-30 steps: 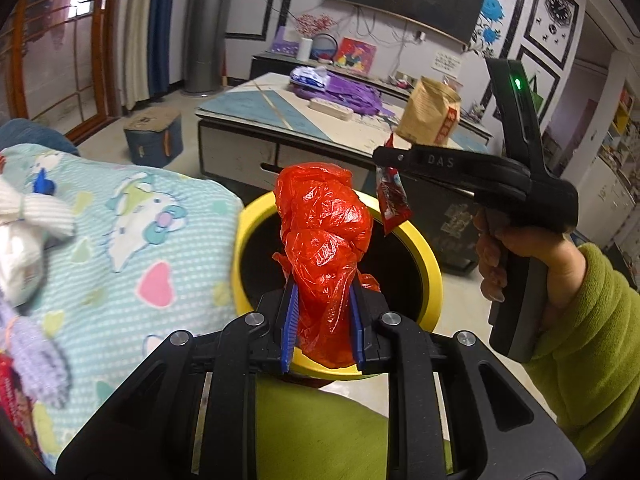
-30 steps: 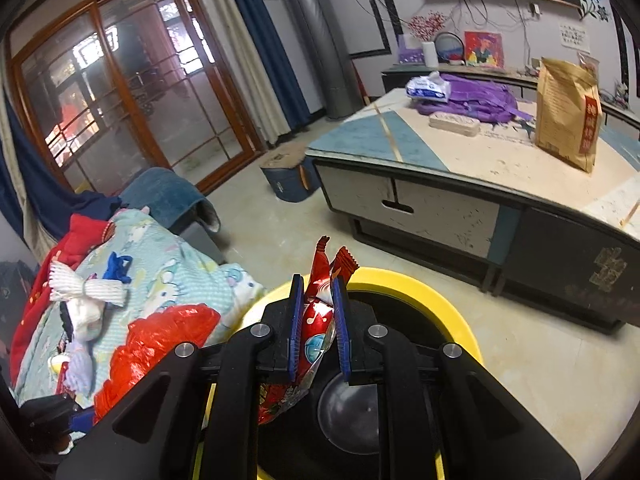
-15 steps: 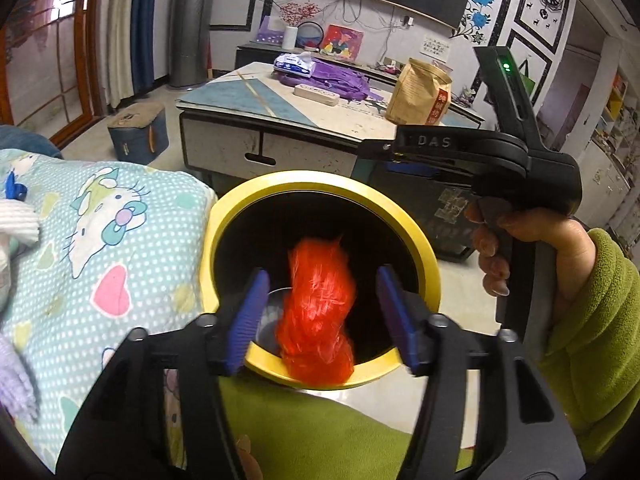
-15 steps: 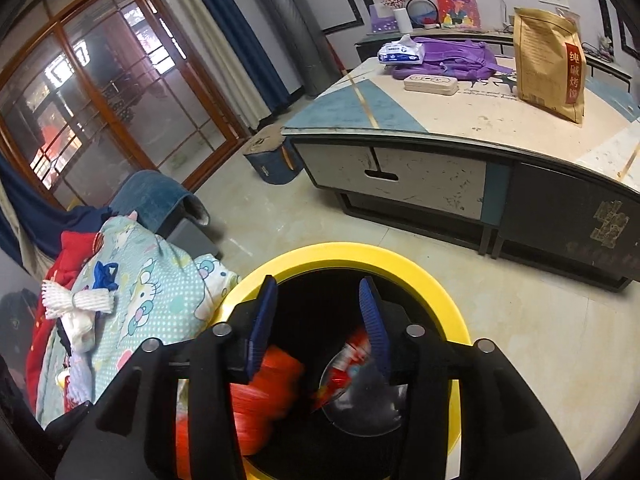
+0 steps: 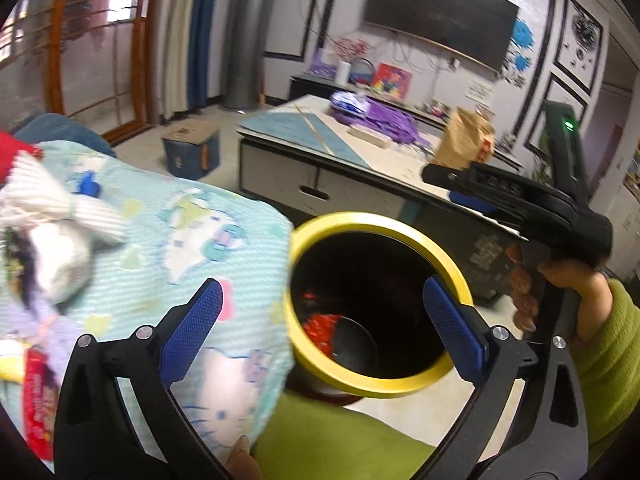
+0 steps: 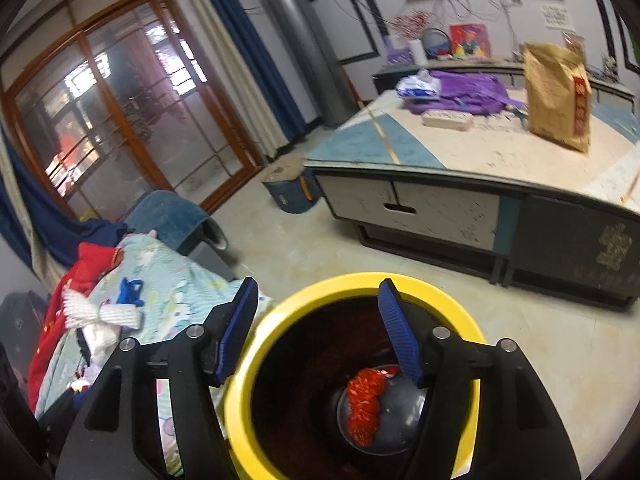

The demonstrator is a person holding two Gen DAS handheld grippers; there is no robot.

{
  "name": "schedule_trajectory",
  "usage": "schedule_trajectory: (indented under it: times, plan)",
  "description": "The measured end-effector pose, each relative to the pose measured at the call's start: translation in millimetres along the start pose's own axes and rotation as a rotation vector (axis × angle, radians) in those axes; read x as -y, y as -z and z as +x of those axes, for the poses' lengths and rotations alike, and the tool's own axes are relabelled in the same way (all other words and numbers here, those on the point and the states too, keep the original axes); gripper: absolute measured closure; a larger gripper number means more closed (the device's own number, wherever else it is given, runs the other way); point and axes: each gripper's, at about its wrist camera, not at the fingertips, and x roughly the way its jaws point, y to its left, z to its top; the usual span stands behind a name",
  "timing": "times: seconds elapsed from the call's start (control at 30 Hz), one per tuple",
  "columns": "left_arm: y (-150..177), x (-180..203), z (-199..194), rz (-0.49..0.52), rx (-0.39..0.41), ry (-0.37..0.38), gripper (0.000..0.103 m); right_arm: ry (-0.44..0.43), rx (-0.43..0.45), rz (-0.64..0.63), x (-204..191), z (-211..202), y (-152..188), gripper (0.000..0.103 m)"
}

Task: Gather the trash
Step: 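Move both open tools back to the trash pile on the bed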

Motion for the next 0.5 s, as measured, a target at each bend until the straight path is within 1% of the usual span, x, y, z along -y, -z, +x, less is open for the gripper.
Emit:
schedule_trajectory:
  times: [0.17, 0.4, 0.5]
  plan:
    - [-5, -25, -21, -0.038, 0.055, -0.082, 0.011, -0.045, 0.044, -0.074, -33, -11, 1, 0.034]
    - [-4, -62, -47, -0.095, 0.110, -0.182, 0.011, -0.098, 0.043, -0.154, -71, -14, 9, 0.034]
    - [-2, -77, -56, -0.123, 0.126, -0.211, 0.011, -0.114, 0.034, -0.183, -85, -13, 14, 0.034]
